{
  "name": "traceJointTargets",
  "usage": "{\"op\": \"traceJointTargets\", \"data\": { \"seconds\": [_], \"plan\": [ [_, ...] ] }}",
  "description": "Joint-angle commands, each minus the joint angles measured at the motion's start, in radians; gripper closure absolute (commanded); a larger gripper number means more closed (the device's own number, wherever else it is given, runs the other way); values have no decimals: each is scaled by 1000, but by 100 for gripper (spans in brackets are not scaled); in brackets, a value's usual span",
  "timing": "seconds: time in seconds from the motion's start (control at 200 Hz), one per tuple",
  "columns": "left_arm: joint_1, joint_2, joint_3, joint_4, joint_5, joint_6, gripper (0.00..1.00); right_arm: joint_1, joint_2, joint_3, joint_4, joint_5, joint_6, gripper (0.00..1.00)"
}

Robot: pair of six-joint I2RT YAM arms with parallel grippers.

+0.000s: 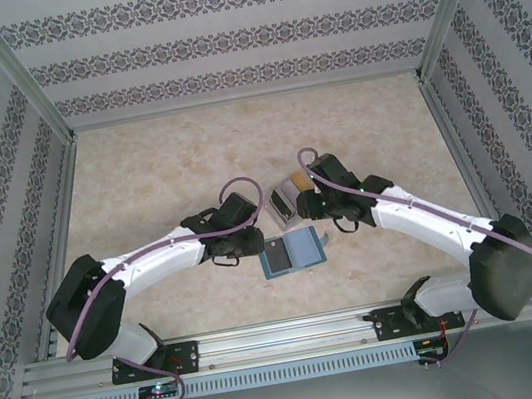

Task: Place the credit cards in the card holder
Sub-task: Pick up the credit card from the storage box.

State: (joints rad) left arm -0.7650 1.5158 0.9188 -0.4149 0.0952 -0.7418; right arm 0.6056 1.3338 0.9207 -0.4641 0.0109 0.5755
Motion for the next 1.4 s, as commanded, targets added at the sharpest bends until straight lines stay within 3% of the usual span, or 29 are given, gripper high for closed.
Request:
{"op": "traceJointTargets", "data": {
  "seconds": [0.0, 0.15, 0.355, 0.52, 0.639, 0.939, 1.234, 1.399],
  "plan": [
    [38, -33, 27, 1, 17, -13, 61, -6, 90, 116, -149, 93, -128, 61],
    [74, -36, 43, 35, 68, -35, 51, -9, 232, 251, -226, 124, -204, 60],
    [99, -42, 36, 90, 118, -67, 28, -8, 376, 364, -255, 103, -246, 61],
    [102, -46, 33, 91, 123, -73, 18, -3, 461, 441, -303, 154, -259, 61],
    [104, -50, 26, 88, 122, -75, 17, 5, 508, 481, -334, 223, -267, 61],
    [109, -68, 4, 86, 114, -78, 17, 21, 576, 521, -332, 241, -279, 61],
    [112, -87, -17, 87, 115, -85, 17, 72, 610, 555, -375, 437, -297, 61],
    [112, -88, -17, 87, 115, -87, 17, 70, 596, 545, -371, 458, -301, 63]
  ]
}}
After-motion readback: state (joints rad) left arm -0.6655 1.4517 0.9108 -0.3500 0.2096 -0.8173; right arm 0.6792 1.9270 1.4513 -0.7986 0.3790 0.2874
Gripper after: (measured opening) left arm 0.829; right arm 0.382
